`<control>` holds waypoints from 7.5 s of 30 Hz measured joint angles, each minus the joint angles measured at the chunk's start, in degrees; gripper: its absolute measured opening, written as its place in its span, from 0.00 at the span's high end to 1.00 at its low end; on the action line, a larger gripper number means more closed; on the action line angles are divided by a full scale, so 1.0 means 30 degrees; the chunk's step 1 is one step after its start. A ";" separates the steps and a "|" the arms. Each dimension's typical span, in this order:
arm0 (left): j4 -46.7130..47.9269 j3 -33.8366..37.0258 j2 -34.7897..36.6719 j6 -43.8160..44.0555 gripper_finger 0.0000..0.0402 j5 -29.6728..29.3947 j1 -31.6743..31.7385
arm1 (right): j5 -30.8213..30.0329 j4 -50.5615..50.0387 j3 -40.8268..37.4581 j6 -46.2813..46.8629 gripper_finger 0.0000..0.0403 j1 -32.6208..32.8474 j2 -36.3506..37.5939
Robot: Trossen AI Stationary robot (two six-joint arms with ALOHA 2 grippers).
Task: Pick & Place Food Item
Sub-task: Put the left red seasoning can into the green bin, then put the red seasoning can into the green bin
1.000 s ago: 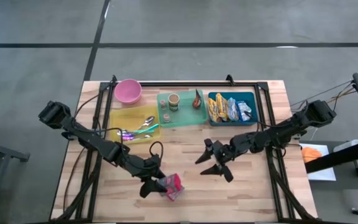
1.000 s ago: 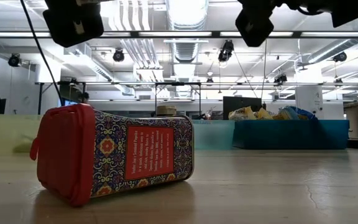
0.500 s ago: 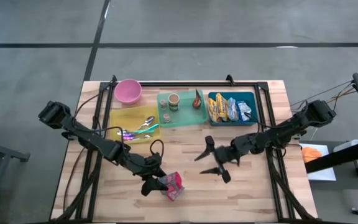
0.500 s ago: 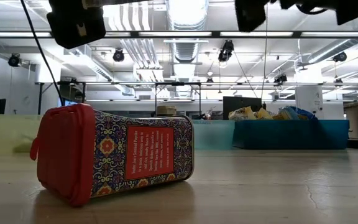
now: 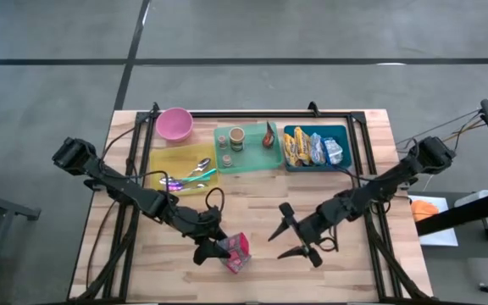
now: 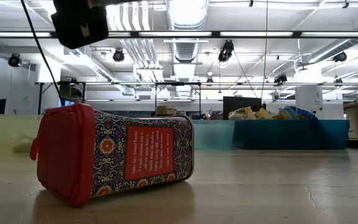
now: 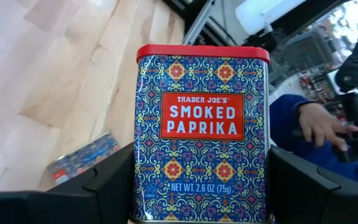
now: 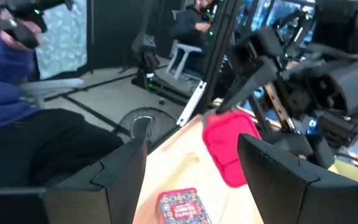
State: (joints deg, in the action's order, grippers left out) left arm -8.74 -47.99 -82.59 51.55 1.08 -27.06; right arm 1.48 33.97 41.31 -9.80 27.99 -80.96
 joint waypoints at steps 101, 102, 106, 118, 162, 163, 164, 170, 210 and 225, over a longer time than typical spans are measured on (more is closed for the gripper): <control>0.0208 0.0058 -0.0033 0.0313 0.02 -0.3431 0.0375 | -0.7605 -2.0930 1.1878 0.5806 0.49 -0.0504 -0.2358; 0.0226 0.0058 -0.0044 0.0317 0.02 -0.3431 0.0375 | -0.7961 -2.1323 1.2037 0.5806 0.49 -0.0693 -0.2273; 0.0112 0.0058 -0.0036 0.0321 0.02 -0.3439 0.0375 | -0.9397 -2.3291 1.2919 0.5851 0.49 -0.2170 -0.1977; 0.0518 0.0146 -0.0022 0.0321 0.02 -0.3431 0.0375 | -0.2810 -2.8029 1.3921 0.1777 0.49 -1.0632 -0.2173; 0.1016 0.0219 -0.0007 0.0321 0.02 -0.3424 0.0390 | -0.0895 -3.7173 2.4289 -0.4476 0.49 -1.6152 -1.5355; 0.1018 0.0219 -0.0007 0.0321 0.02 -0.3424 0.0390 | -0.0660 -3.7161 2.4415 -0.4543 0.49 -1.6130 -1.5462; 0.1016 0.0219 -0.0007 0.0321 0.02 -0.3424 0.0390 | -0.0457 -3.7120 2.4491 -0.4591 0.49 -1.6144 -1.5510; 0.1016 0.0219 -0.0007 0.0324 0.02 -0.3424 0.0390 | 0.0499 -3.6465 2.3956 -0.4744 0.49 -1.6285 -1.5564; 0.1016 0.0219 -0.0007 0.0321 0.02 -0.3424 0.0390 | -0.2046 -3.4997 2.1686 -0.1953 0.11 -1.6617 -1.4589; 0.1022 0.0219 -0.0007 0.0327 0.02 -0.3421 0.0389 | -0.1821 -3.5842 2.1561 -0.0263 0.32 -1.4292 -1.0842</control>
State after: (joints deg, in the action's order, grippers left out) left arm -5.67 -47.33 -82.61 52.53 -9.18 -25.89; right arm -3.99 -73.56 105.99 -10.59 -14.89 -113.49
